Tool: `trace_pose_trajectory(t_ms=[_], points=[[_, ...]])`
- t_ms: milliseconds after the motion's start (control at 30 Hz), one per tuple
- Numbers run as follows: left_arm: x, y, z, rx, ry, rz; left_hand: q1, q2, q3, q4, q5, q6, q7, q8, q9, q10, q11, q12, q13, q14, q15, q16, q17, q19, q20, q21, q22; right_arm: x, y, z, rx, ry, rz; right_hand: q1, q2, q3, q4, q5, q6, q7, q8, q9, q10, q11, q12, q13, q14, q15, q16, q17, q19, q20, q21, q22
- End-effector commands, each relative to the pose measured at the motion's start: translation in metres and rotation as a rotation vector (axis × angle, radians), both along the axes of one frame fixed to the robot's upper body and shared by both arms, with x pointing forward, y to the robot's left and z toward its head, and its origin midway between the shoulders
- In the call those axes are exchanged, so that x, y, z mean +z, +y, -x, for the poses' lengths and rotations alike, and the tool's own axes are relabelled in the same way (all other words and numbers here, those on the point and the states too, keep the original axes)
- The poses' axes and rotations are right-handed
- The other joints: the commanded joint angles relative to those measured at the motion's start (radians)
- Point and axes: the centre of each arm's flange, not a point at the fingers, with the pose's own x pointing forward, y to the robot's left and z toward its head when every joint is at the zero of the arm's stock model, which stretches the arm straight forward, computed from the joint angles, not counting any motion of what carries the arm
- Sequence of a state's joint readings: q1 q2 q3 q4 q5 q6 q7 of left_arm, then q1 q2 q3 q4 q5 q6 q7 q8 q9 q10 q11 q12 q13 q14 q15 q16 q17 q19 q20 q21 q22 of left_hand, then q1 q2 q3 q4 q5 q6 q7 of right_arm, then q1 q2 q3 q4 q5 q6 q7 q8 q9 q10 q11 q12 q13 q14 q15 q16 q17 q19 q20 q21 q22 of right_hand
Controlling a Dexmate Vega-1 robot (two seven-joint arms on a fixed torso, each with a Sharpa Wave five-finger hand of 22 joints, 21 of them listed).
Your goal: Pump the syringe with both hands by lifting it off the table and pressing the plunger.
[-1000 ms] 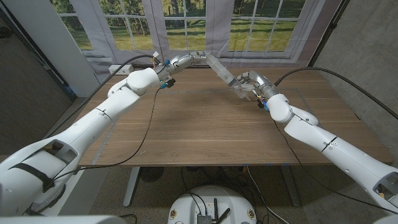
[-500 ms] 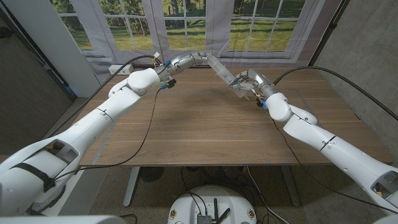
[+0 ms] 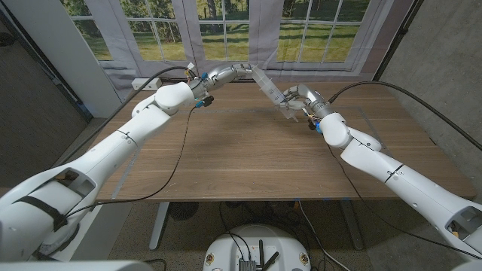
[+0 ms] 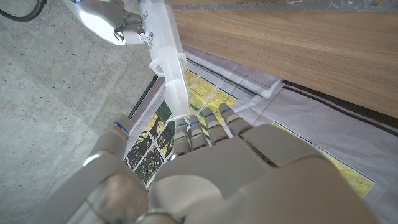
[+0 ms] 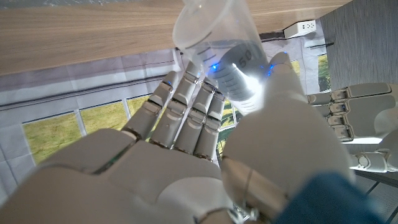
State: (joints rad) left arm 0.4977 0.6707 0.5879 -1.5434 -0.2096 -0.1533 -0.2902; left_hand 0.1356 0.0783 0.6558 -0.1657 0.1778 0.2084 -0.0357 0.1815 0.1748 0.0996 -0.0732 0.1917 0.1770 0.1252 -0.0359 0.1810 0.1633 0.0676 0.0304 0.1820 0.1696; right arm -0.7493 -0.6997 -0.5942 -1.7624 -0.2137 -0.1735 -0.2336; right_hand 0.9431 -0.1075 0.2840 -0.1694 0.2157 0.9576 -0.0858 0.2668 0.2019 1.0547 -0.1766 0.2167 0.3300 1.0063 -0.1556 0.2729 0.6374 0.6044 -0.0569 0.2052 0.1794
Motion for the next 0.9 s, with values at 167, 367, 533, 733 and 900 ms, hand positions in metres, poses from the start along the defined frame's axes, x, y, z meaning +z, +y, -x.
trace_pose_trajectory(t_ms=[167, 367, 533, 733, 900], points=[[-0.002, 0.0013, 0.0022, -0.001, 0.003, -0.007, 0.003, 0.014, 0.0, -0.002, -0.001, 0.008, 0.003, 0.002, 0.002, 0.002, 0.004, -0.001, 0.001, 0.005, -0.042, -0.004, 0.003, 0.005, -0.007, 0.009, 0.003, -0.0013, 0.0075, -0.0019, 0.011, -0.002, -0.011, 0.249, 0.234, 0.007, 0.003, 0.009, 0.094, -0.081, 0.003, 0.003, 0.029, -0.02, 0.0, 0.004, 0.012, -0.086, 0.0, 0.006, 0.007, -0.145, 0.007, 0.001], [-0.0026, 0.0013, 0.0018, -0.002, 0.006, -0.007, 0.005, 0.016, 0.001, -0.002, -0.001, 0.007, 0.003, 0.002, 0.002, 0.003, 0.003, -0.001, 0.001, 0.005, -0.042, -0.004, 0.003, 0.004, -0.006, 0.009, 0.003, -0.0018, 0.008, -0.0022, 0.013, -0.002, -0.014, 0.249, 0.234, 0.007, 0.003, 0.009, 0.094, -0.082, 0.003, 0.003, 0.029, -0.02, 0.0, 0.004, 0.012, -0.086, 0.0, 0.007, 0.007, -0.145, 0.007, 0.001], [-0.0029, 0.0007, 0.0009, -0.005, 0.01, -0.009, 0.005, 0.017, 0.001, -0.002, -0.001, 0.007, 0.003, 0.002, 0.002, 0.003, 0.004, -0.001, 0.001, 0.004, -0.043, -0.004, 0.003, 0.004, -0.006, 0.009, 0.003, -0.0015, 0.0085, -0.0028, 0.016, -0.003, -0.017, 0.25, 0.234, 0.007, 0.003, 0.009, 0.094, -0.082, 0.002, 0.003, 0.029, -0.02, 0.0, 0.005, 0.011, -0.086, -0.002, 0.007, 0.008, -0.144, 0.008, 0.001], [-0.0031, -0.0001, -0.0005, -0.007, 0.014, -0.012, 0.006, 0.018, 0.001, -0.002, -0.001, 0.006, 0.002, 0.001, 0.002, 0.002, 0.005, -0.001, 0.001, 0.004, -0.042, -0.004, 0.003, 0.005, -0.007, 0.009, 0.003, -0.0007, 0.009, -0.0036, 0.019, -0.006, -0.018, 0.25, 0.234, 0.007, 0.004, 0.009, 0.094, -0.082, 0.002, 0.003, 0.029, -0.02, 0.0, 0.005, 0.012, -0.086, -0.002, 0.008, 0.009, -0.144, 0.008, 0.001], [-0.003, -0.0023, -0.0018, -0.013, 0.018, -0.019, 0.007, 0.018, 0.001, -0.003, -0.001, 0.007, 0.003, 0.002, 0.002, 0.002, 0.005, -0.001, 0.001, 0.003, -0.042, -0.004, 0.003, 0.005, -0.007, 0.009, 0.003, 0.0014, 0.0097, -0.0045, 0.021, -0.008, -0.019, 0.25, 0.233, 0.006, 0.004, 0.009, 0.092, -0.08, 0.001, 0.003, 0.028, -0.02, -0.001, 0.005, 0.012, -0.086, -0.002, 0.01, 0.01, -0.144, 0.009, 0.001]])
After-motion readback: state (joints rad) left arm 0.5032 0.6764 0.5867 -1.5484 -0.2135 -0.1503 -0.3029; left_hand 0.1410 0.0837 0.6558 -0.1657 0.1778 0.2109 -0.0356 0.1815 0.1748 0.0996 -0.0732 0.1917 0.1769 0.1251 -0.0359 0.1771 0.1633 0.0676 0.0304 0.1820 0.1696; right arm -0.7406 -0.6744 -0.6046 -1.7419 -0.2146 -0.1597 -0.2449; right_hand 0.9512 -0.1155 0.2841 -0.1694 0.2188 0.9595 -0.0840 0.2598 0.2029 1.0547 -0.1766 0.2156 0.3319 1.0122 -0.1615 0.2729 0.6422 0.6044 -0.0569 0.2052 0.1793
